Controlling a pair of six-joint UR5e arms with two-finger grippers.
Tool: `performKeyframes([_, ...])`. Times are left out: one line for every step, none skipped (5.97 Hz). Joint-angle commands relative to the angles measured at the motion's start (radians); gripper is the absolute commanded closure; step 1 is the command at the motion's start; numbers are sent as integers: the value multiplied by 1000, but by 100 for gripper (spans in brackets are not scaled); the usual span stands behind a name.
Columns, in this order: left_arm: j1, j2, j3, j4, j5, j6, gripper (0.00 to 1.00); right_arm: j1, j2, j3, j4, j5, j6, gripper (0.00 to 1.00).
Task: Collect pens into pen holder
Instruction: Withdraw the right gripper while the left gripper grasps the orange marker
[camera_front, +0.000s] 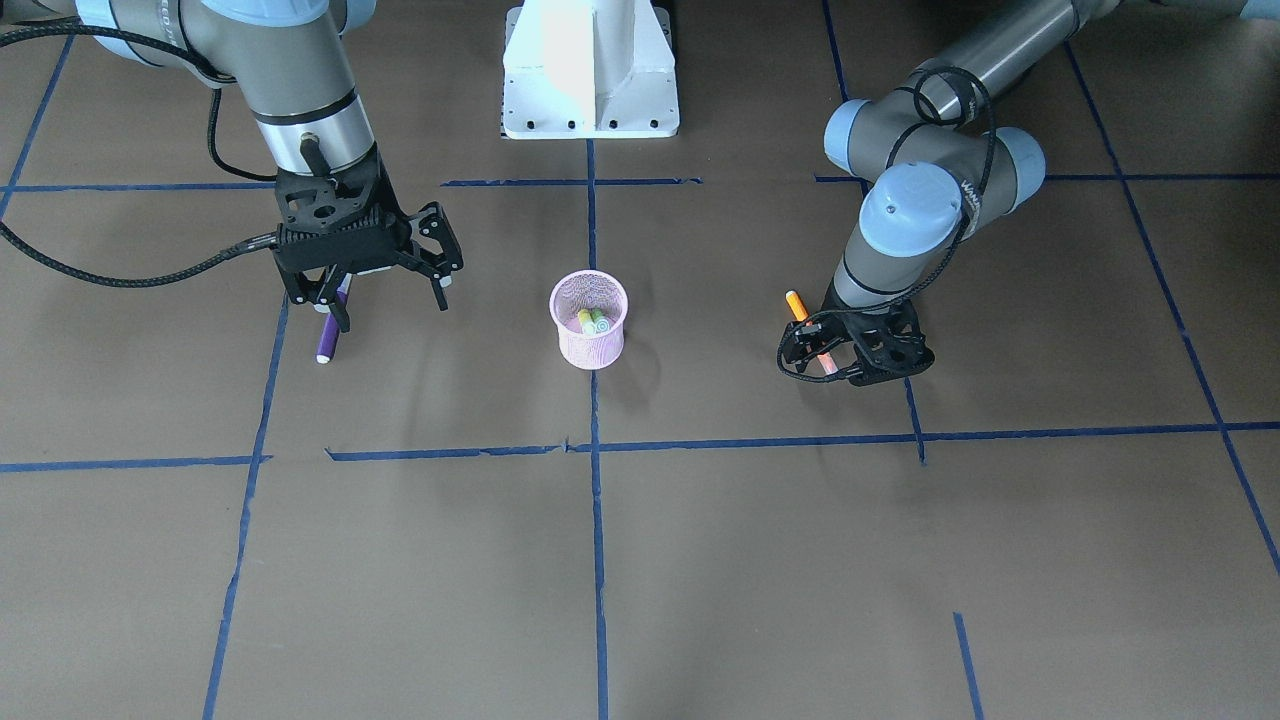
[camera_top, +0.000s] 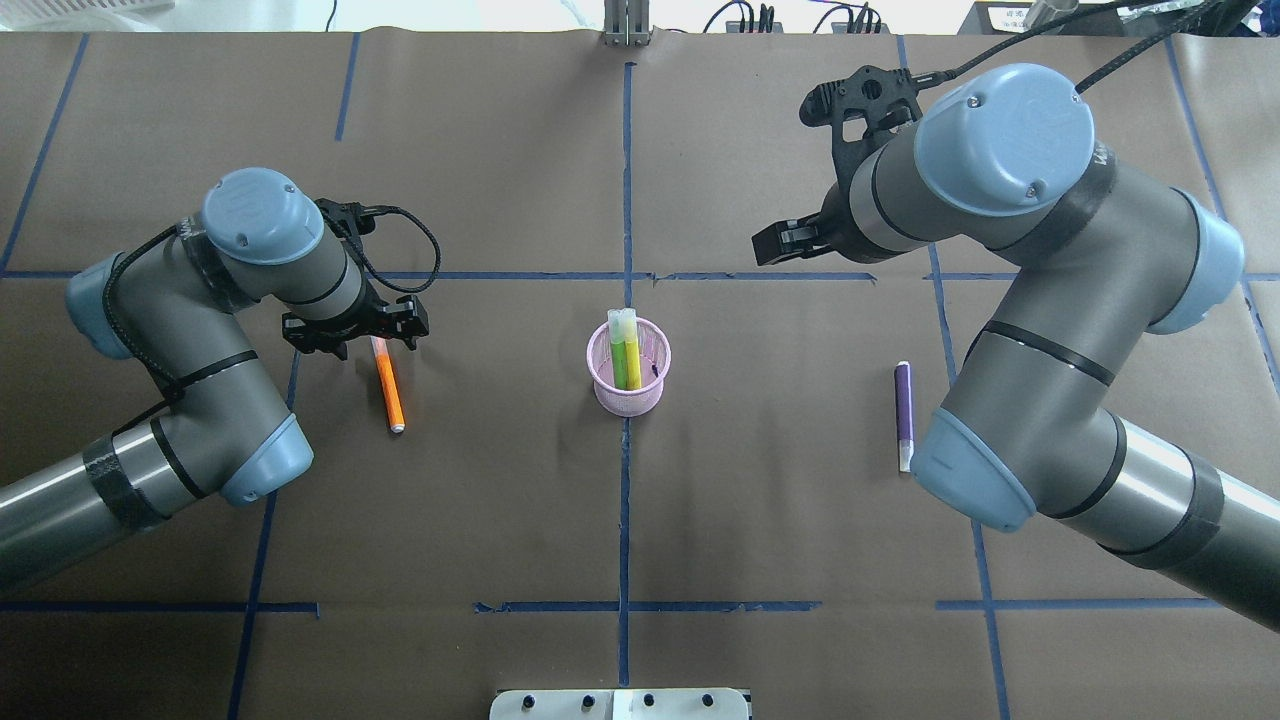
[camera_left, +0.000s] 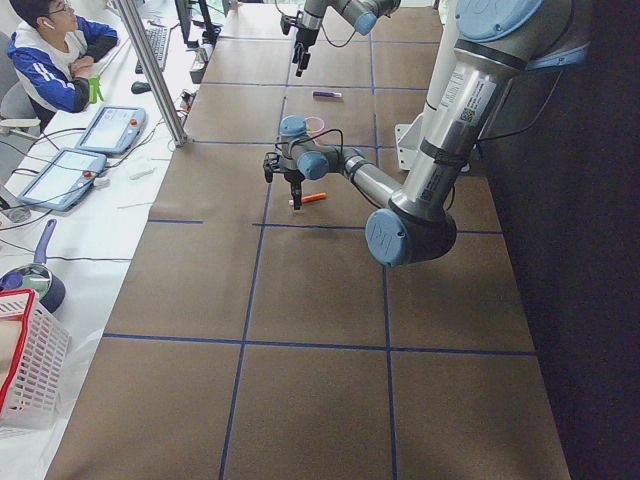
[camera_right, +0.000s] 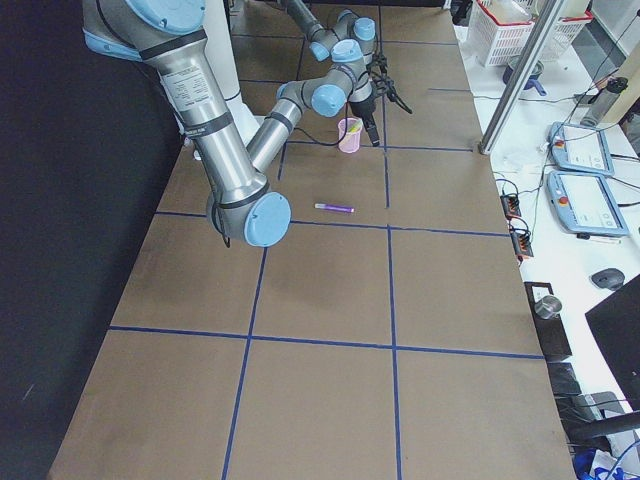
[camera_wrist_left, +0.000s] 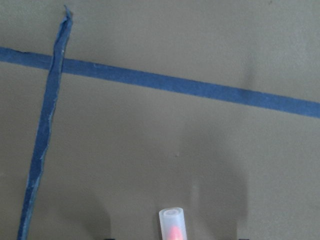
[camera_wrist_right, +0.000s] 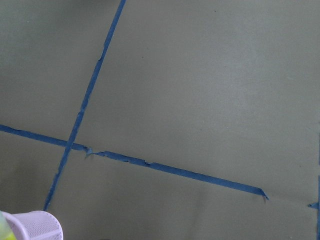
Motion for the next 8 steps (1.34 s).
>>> performKeyframes([-1, -7, 0, 1, 0, 0, 37, 0, -1, 0, 1, -1, 0, 0])
performKeyframes([-1, -7, -2, 4, -15, 0, 45, 2, -1, 0, 1, -3, 0, 0])
performKeyframes([-1, -7, -2, 4, -29, 0, 46, 2, -2, 0, 1, -3, 0, 0])
performKeyframes([-1, -7, 0, 4, -31, 0, 46, 2, -2, -2, 1, -4, 0, 0])
performKeyframes([-1, -7, 0, 4, -31, 0, 46, 2, -2, -2, 1, -6, 0, 0])
performKeyframes([-1, -5, 0, 5, -31, 0, 53, 2, -2, -2, 1, -6, 0, 0])
performKeyframes([-1, -5, 0, 10, -31, 0, 76, 3, -2, -2, 3, -4, 0, 0])
performKeyframes([-1, -5, -2, 12, -31, 0, 94, 3, -2, 0, 3, -6, 0, 0])
